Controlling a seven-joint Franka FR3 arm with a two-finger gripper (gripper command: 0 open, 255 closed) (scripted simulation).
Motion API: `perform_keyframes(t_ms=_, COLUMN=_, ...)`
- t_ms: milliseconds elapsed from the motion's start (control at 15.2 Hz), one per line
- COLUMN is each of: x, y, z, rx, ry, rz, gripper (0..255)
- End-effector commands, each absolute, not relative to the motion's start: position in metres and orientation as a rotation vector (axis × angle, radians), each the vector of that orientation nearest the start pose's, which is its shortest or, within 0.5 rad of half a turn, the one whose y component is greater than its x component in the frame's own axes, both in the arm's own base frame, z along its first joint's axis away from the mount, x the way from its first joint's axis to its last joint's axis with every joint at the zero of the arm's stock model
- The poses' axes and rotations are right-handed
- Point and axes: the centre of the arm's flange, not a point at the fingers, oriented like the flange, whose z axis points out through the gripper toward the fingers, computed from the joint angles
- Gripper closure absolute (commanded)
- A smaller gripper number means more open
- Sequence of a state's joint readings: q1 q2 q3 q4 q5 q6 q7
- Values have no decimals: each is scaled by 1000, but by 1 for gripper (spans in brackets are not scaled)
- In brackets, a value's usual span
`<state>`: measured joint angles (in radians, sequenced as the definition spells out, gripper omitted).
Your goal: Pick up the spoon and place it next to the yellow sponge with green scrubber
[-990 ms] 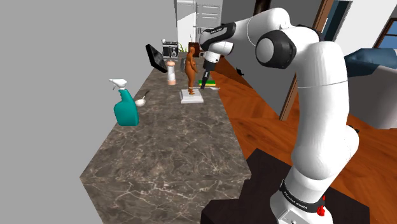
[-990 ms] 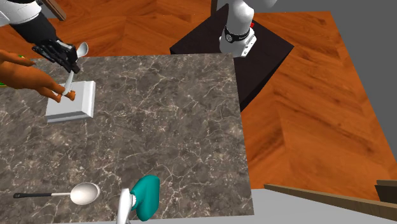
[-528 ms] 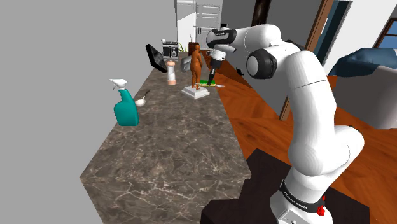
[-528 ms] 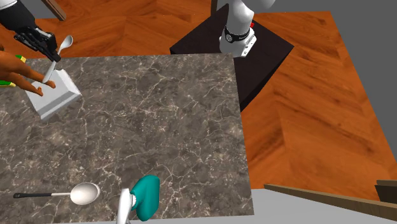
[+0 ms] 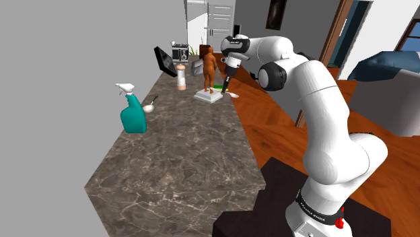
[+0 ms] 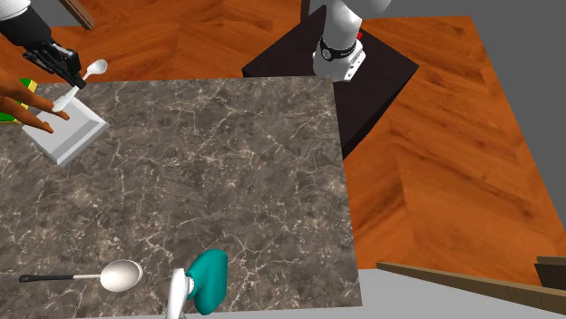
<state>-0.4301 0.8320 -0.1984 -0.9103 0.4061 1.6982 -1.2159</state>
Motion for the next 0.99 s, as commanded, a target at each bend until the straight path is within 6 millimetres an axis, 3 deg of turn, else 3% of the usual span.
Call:
perform_keyframes(t_ms=0, x=672, y=-371, z=387, rx=-2821, ry=-855, rz=-266, gripper=255)
perform_keyframes(t_ms=528, x=672, y=-371, z=346, rx=-2821, ry=-855, rz=-266, gripper=255)
perform_keyframes(t_ms=924, x=672, y=-371, z=346, rx=-2821, ry=-855, rz=-266, gripper=255)
